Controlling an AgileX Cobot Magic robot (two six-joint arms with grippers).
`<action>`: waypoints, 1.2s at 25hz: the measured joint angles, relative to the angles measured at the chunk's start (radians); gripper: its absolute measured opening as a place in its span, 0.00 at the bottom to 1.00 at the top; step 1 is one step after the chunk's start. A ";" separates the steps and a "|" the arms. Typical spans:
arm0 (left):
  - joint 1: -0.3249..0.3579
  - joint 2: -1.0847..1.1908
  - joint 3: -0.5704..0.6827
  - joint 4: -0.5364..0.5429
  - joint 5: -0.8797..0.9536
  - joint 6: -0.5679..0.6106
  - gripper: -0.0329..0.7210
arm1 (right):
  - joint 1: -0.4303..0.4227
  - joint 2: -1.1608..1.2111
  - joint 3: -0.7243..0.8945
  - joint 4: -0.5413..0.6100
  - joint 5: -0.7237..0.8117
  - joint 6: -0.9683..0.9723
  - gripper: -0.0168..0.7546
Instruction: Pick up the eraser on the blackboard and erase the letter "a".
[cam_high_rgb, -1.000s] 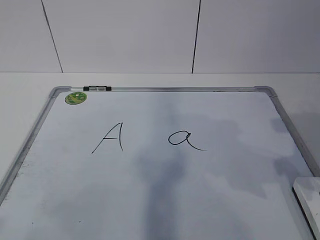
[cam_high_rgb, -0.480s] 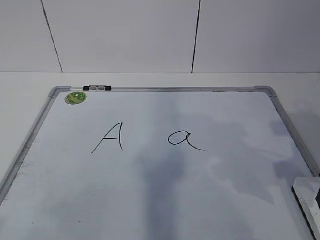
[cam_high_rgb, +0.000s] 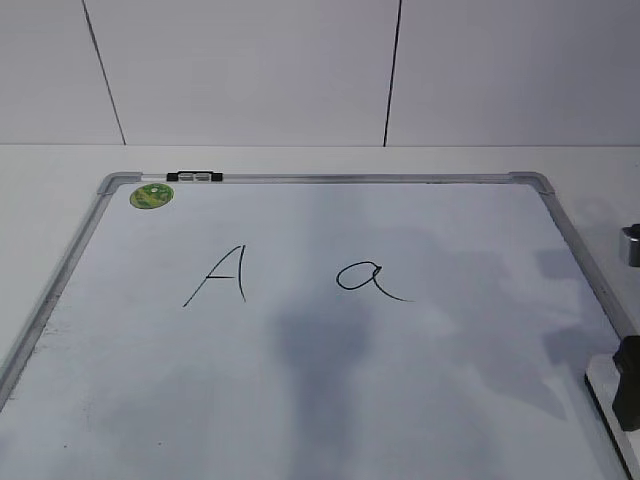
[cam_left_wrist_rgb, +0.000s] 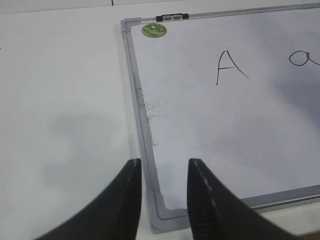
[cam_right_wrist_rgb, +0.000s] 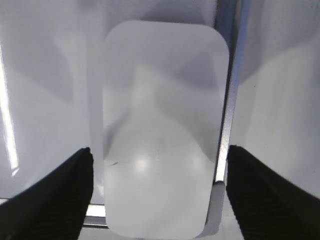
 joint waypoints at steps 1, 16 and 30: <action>0.000 0.000 0.000 0.000 0.000 0.000 0.35 | 0.000 0.004 0.000 0.000 -0.008 0.000 0.87; 0.000 0.000 0.000 0.000 0.000 0.000 0.35 | 0.000 0.063 0.000 0.007 -0.054 -0.002 0.87; 0.000 0.000 0.000 0.000 0.000 0.000 0.35 | 0.000 0.110 -0.001 0.008 -0.058 -0.004 0.86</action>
